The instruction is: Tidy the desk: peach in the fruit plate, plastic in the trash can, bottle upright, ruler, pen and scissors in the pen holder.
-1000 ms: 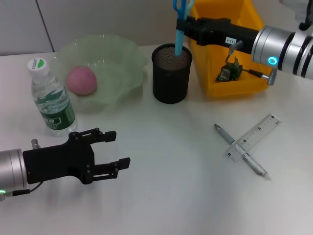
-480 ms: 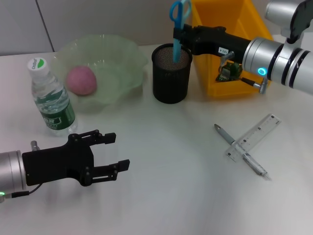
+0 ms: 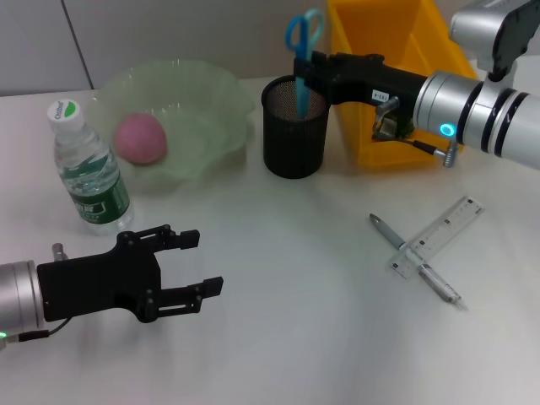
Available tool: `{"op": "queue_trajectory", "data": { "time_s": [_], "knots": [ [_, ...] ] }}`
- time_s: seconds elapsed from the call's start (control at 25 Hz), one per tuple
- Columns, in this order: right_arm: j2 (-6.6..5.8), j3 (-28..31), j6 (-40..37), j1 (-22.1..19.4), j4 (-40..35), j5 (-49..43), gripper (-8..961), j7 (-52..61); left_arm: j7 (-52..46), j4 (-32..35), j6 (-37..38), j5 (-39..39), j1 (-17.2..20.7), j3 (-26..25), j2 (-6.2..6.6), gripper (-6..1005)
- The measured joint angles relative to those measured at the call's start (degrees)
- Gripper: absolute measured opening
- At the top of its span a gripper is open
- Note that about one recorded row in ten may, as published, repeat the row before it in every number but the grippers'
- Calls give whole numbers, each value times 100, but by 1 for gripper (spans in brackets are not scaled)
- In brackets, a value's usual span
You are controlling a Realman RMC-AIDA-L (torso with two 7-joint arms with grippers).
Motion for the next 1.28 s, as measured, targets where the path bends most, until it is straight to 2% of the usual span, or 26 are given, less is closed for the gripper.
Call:
{"op": "queue_trajectory", "data": {
  "time_s": [0.28, 0.96, 1.12, 1.28],
  "knots": [
    [0, -84, 8, -18, 5, 8, 292, 11, 1, 18, 12, 0, 7, 0, 9, 786],
    [2, -35, -155, -159, -122, 535, 765, 62, -2, 25, 10, -4, -5, -1, 1, 787],
    [-21, -32, -522, -231, -312, 579, 765, 324, -2, 17, 10, -8, -4, -1, 1, 787],
    [-73, -270, -1610, -451, -958, 525, 764, 1045, 5, -14, -27, -30, 3, -4, -15, 787]
  ]
}}
